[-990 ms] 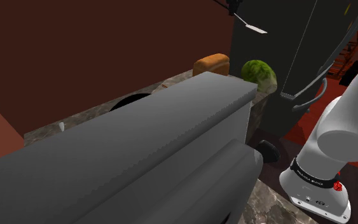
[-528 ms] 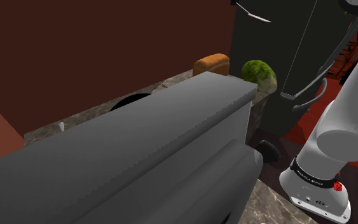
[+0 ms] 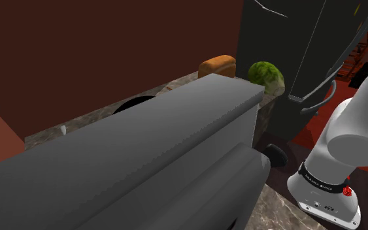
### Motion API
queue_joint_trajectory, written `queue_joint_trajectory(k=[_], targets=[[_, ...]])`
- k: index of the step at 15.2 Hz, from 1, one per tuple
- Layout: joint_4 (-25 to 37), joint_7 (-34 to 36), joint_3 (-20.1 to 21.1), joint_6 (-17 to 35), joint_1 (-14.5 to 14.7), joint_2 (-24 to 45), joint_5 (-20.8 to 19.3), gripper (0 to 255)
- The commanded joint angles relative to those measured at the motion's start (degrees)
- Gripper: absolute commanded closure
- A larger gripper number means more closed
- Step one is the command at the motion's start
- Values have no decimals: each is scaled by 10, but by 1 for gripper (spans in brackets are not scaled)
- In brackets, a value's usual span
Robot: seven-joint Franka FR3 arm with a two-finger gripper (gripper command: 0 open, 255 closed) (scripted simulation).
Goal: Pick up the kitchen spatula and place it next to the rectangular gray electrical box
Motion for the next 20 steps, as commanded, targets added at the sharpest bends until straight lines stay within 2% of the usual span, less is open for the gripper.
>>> queue_joint_trajectory(k=[1, 10, 20], targets=[[-75, 31, 22, 17, 13, -60, -16, 255], [-218, 139, 109, 1, 33, -216, -15, 255], [-290, 256, 204, -46, 45, -334, 40, 255]])
